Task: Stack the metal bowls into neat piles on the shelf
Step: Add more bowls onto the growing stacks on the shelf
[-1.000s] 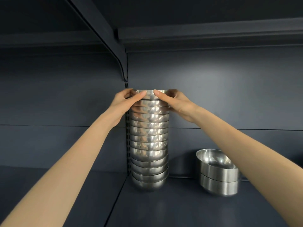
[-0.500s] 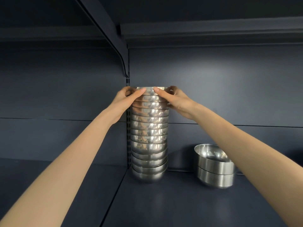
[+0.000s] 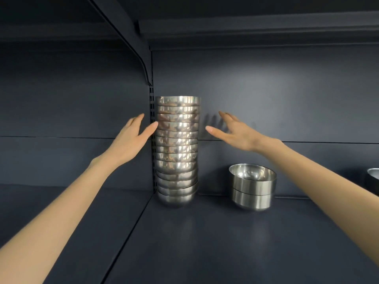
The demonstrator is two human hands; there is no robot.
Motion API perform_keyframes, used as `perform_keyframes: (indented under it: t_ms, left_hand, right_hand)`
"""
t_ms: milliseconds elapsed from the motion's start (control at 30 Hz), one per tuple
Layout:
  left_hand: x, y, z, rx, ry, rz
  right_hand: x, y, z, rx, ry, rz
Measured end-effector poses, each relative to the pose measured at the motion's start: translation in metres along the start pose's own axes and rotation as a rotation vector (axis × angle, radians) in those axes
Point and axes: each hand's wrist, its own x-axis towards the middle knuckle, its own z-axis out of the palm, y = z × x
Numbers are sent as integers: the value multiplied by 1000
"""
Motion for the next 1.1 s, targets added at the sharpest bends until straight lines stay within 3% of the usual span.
perform_keyframes:
  t_ms: [167, 267, 400, 833, 1100]
  left_hand:
    - [-51, 5, 19, 377, -64, -4]
    - [-76, 11, 34, 496, -117, -16]
    - [-103, 25, 52, 594, -158, -3]
    - [-150, 92, 122, 659, -250, 94]
    - [-149, 135, 172, 652, -322, 182]
  right_hand:
    - [-55, 27, 11, -237, -94, 8]
    - [-84, 43, 16, -274, -140, 32]
    - [-118, 66, 14, -286, -80, 28]
    - [-206, 138, -13, -356, -160, 188]
    - [-253, 168, -33, -407, -75, 283]
